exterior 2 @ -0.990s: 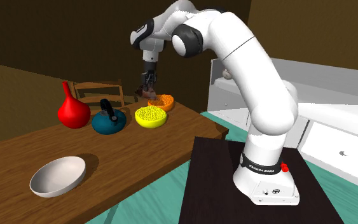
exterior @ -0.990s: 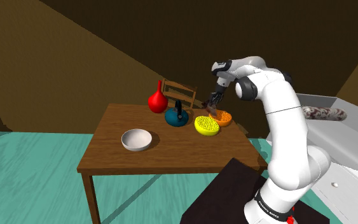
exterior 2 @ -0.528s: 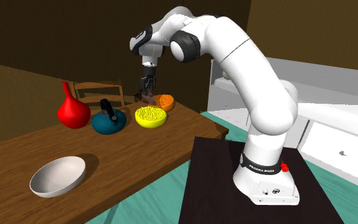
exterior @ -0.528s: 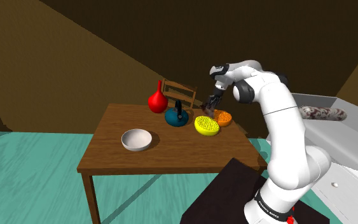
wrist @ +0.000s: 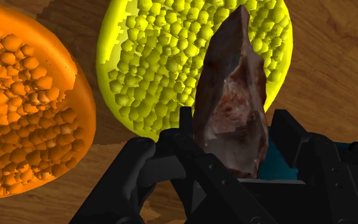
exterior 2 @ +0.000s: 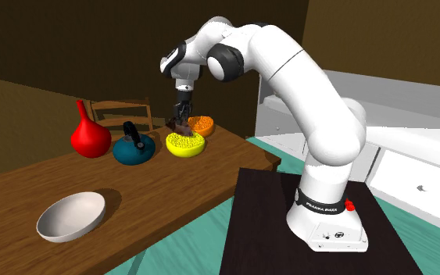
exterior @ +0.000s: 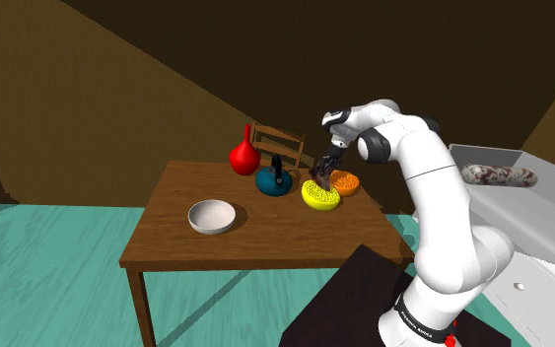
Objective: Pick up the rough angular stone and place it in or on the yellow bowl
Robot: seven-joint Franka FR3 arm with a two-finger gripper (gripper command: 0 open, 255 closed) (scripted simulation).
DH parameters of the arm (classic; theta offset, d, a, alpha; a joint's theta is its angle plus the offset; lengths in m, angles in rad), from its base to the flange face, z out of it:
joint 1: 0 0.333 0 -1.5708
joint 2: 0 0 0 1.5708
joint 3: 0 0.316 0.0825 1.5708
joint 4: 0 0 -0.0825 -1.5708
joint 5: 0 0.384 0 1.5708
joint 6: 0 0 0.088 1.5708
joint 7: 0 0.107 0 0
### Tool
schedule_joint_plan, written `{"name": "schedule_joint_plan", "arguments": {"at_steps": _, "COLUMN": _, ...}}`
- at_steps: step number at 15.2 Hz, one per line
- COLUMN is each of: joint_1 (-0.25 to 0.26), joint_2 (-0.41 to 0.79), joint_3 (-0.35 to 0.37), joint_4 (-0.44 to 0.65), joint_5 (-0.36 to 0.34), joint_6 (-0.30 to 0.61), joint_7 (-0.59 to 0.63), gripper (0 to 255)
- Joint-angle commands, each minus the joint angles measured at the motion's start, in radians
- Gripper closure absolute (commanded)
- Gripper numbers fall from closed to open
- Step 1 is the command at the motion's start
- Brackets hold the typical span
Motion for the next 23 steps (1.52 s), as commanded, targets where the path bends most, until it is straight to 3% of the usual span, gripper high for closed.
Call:
{"name": "schedule_joint_plan", "arguments": {"at_steps": 1, "joint_1": -0.003, "joint_2": 0.015, "joint_3": 0.005, "joint_4": 0.000, "joint_5": 0.006, "joint_6": 0.015, "joint_7": -0.006, "gripper": 255}}
{"name": "schedule_joint_plan", "arguments": {"at_steps": 10, "joint_1": -0.004, "joint_2": 0.027, "joint_3": 0.008, "joint_4": -0.003, "joint_5": 0.012, "joint_6": 0.028, "joint_7": -0.011, "gripper": 255}}
{"name": "schedule_joint_plan", "arguments": {"at_steps": 11, "joint_1": -0.005, "joint_2": 0.027, "joint_3": 0.008, "joint_4": -0.002, "joint_5": 0.012, "joint_6": 0.028, "joint_7": -0.011, "gripper": 0}}
{"name": "schedule_joint_plan", "arguments": {"at_steps": 16, "joint_1": -0.004, "joint_2": 0.027, "joint_3": 0.008, "joint_4": -0.003, "joint_5": 0.012, "joint_6": 0.028, "joint_7": -0.011, "gripper": 0}}
{"name": "schedule_joint_plan", "arguments": {"at_steps": 20, "joint_1": -0.021, "joint_2": -0.014, "joint_3": -0.011, "joint_4": 0.052, "joint_5": -0.014, "joint_6": -0.063, "joint_7": 0.008, "gripper": 0}}
{"name": "schedule_joint_plan", "arguments": {"at_steps": 23, "joint_1": -0.021, "joint_2": -0.014, "joint_3": -0.011, "joint_4": 0.052, "joint_5": -0.014, "joint_6": -0.063, "joint_7": 0.008, "gripper": 0}}
